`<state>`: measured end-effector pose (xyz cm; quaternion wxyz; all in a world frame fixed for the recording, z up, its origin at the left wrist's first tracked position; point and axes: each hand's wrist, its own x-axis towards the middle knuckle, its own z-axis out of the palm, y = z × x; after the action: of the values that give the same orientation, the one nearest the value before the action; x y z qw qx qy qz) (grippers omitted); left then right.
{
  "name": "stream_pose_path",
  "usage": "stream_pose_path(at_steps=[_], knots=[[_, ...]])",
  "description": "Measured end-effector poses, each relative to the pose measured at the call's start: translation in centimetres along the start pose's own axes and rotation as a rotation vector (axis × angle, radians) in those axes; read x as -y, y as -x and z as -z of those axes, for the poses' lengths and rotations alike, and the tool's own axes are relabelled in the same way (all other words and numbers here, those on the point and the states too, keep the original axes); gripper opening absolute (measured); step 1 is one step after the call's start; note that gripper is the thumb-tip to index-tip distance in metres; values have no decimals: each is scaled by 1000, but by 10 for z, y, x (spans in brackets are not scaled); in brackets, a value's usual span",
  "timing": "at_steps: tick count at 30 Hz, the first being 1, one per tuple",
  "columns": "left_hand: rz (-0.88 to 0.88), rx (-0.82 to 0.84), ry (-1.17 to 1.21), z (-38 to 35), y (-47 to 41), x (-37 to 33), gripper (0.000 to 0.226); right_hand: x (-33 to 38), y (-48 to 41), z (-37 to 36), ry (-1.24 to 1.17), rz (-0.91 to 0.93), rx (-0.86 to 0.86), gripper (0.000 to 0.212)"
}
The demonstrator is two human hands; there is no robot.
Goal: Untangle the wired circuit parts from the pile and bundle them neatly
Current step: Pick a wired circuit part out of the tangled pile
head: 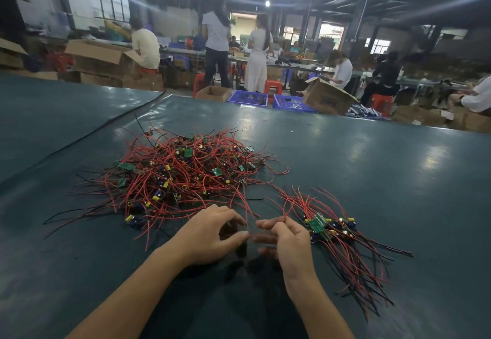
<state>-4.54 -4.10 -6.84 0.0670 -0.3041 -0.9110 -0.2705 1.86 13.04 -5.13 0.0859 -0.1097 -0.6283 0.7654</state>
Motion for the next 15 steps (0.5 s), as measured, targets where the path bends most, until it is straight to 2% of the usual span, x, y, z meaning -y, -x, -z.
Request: stream_pose_path(at_steps=[2,10,15], knots=[[-52,24,16,3,2,2,55,1,-1,2,-35,-6,-32,35],[-99,23,146,1,3,-10,53,6,-3,7,-249,20,-160,27],[-137,54,130,-4,0,-15,22,5,-7,6,-312,23,-157,23]])
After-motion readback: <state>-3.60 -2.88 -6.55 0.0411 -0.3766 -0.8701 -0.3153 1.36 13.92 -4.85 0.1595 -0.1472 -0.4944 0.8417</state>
